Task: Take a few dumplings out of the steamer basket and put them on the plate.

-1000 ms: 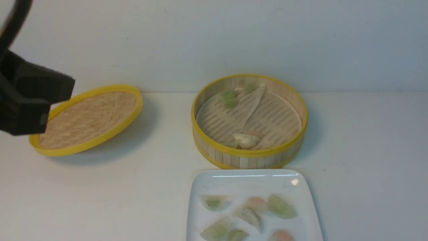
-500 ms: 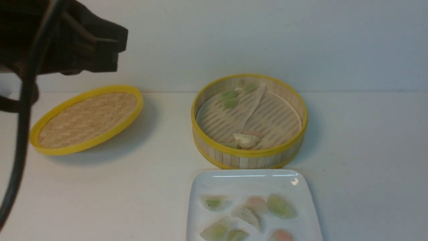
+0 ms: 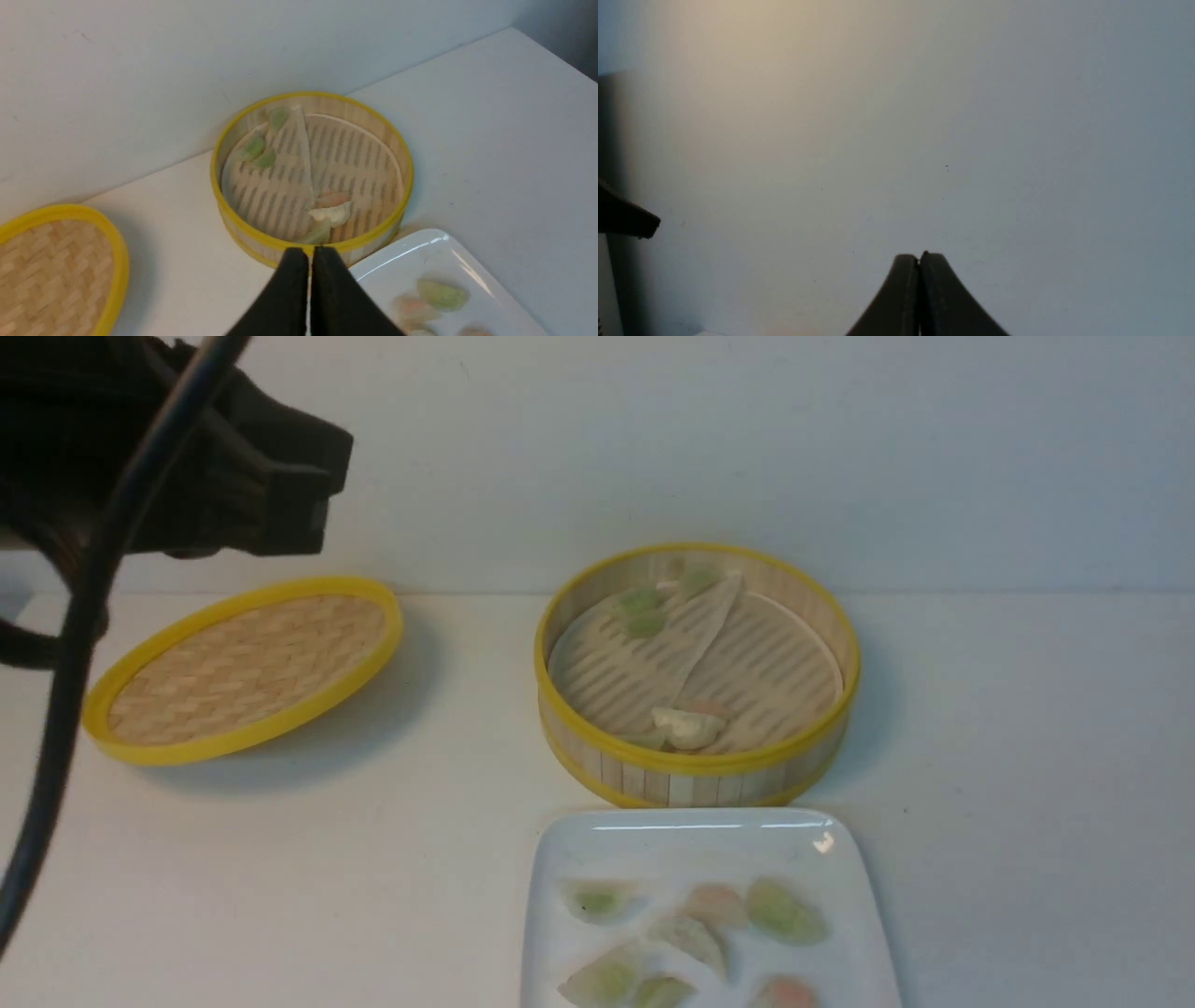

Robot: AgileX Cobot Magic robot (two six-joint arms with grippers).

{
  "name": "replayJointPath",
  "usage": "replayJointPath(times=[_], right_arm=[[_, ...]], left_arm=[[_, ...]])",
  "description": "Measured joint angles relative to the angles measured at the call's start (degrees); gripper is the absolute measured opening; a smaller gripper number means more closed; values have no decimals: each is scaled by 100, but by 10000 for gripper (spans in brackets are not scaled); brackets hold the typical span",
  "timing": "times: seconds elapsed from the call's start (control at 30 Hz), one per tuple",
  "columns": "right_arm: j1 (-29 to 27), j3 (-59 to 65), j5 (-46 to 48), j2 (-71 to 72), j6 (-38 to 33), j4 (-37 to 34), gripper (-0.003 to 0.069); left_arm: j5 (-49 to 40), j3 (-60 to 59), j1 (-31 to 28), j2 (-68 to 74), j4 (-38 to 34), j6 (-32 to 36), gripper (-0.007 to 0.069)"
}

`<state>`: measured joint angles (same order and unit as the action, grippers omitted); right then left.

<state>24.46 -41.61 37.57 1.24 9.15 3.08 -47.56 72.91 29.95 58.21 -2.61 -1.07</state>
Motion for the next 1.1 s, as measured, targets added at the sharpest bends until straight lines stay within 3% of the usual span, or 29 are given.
replayJointPath(times=[0.17, 0.43, 0.7, 1.1], right_arm=[[0, 103, 53, 0, 0, -6, -14], [0, 129, 160, 0, 0, -6, -14], [0, 129, 160, 0, 0, -6, -14], [0, 129, 161, 0, 0, -6, -14]], left_arm=[[147, -429, 0, -555, 401, -367, -6], [1633, -2074, 0, -2277, 1612, -1360, -6], [2596, -3415, 0, -2872, 2089, -2363, -6], [3791, -3758, 0, -2872, 2163, -2526, -6]])
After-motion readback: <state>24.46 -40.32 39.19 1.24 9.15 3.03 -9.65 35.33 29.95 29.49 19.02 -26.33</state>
